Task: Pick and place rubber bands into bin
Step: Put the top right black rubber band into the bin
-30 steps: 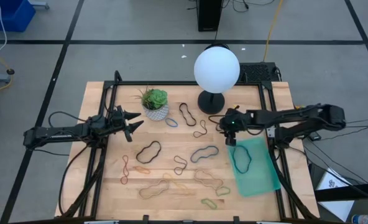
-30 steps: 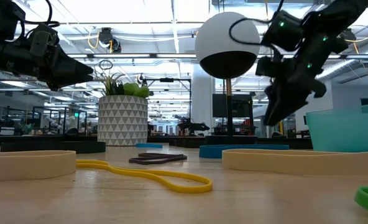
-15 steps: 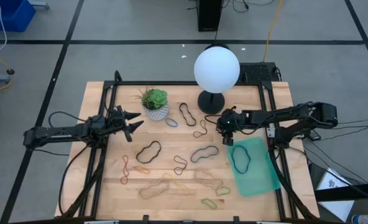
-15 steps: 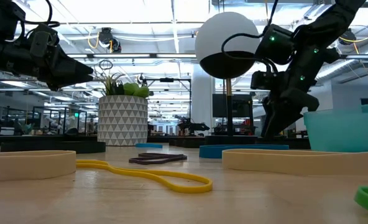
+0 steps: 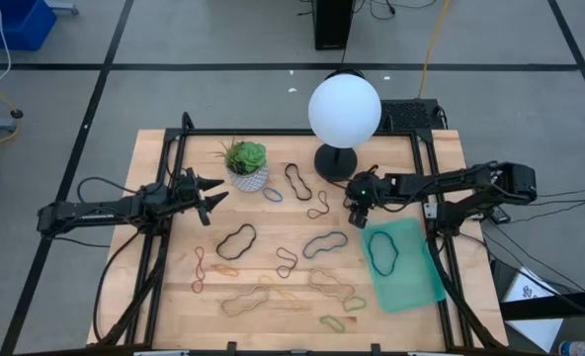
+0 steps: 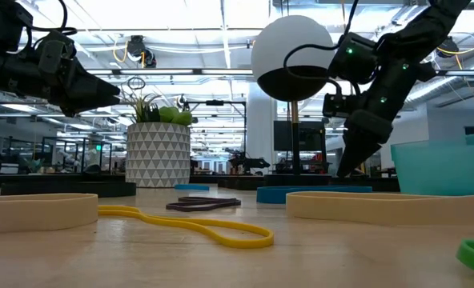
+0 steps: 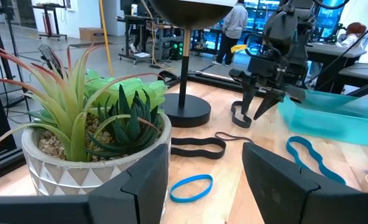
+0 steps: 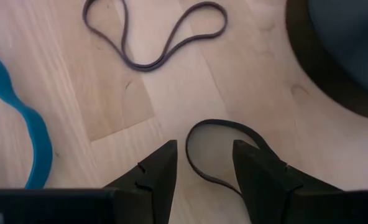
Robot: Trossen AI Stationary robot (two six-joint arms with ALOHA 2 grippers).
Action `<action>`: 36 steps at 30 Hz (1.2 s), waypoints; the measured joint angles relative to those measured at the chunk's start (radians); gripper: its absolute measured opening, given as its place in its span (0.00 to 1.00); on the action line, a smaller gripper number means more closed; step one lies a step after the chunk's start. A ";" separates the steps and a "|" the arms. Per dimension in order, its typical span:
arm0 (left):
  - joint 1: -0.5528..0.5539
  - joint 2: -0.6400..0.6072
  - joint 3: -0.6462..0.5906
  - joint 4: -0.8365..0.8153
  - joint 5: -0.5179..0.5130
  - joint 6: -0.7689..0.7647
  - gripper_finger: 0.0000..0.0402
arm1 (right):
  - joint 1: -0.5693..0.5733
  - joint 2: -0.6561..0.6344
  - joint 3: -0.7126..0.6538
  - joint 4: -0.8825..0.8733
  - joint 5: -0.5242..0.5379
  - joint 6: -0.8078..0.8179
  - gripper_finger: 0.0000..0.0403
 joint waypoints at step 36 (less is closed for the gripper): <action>0.000 0.000 0.000 -0.001 0.000 0.000 0.53 | 0.002 0.035 -0.001 0.078 0.001 0.047 0.33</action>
